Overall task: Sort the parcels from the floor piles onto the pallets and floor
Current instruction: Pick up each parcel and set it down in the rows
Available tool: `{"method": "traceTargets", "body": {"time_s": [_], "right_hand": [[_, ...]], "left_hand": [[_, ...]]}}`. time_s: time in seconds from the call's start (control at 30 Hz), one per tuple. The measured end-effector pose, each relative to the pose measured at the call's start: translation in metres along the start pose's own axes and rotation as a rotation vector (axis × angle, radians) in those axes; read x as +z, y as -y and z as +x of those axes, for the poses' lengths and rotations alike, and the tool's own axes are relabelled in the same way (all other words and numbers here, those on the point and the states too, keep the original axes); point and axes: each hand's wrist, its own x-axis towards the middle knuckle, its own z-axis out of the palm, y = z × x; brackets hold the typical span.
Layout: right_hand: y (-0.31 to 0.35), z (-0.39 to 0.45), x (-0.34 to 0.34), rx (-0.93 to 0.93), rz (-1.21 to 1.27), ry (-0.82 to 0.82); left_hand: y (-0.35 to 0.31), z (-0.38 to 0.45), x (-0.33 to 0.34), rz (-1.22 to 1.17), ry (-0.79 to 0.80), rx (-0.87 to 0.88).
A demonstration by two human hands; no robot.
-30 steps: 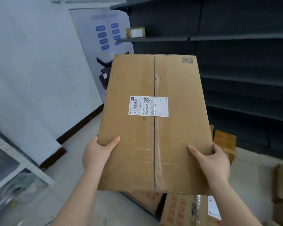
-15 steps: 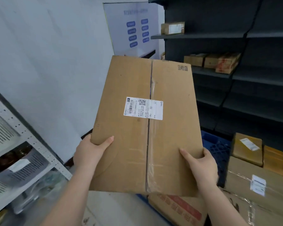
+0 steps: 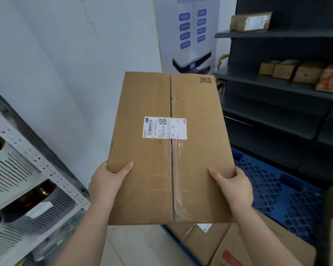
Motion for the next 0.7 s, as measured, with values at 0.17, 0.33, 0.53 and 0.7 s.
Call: {"method": "traceTargets", "body": {"time_s": [0.17, 0.33, 0.53, 0.7], "right_hand": [[0.03, -0.001, 0.067, 0.05, -0.022, -0.087], [0.044, -0.005, 0.113, 0.158, -0.02, -0.178], [0.032, 0.026, 0.118, 0.298, -0.041, -0.299], [0.011, 0.084, 0.107, 0.4, -0.062, -0.343]], "left_hand": [[0.02, 0.086, -0.004, 0.001, 0.082, 0.063], [0.027, 0.162, 0.01, 0.012, 0.215, 0.137], [0.008, 0.209, 0.084, 0.017, 0.425, 0.185], [-0.034, 0.225, 0.162, 0.048, 0.554, 0.197]]}}
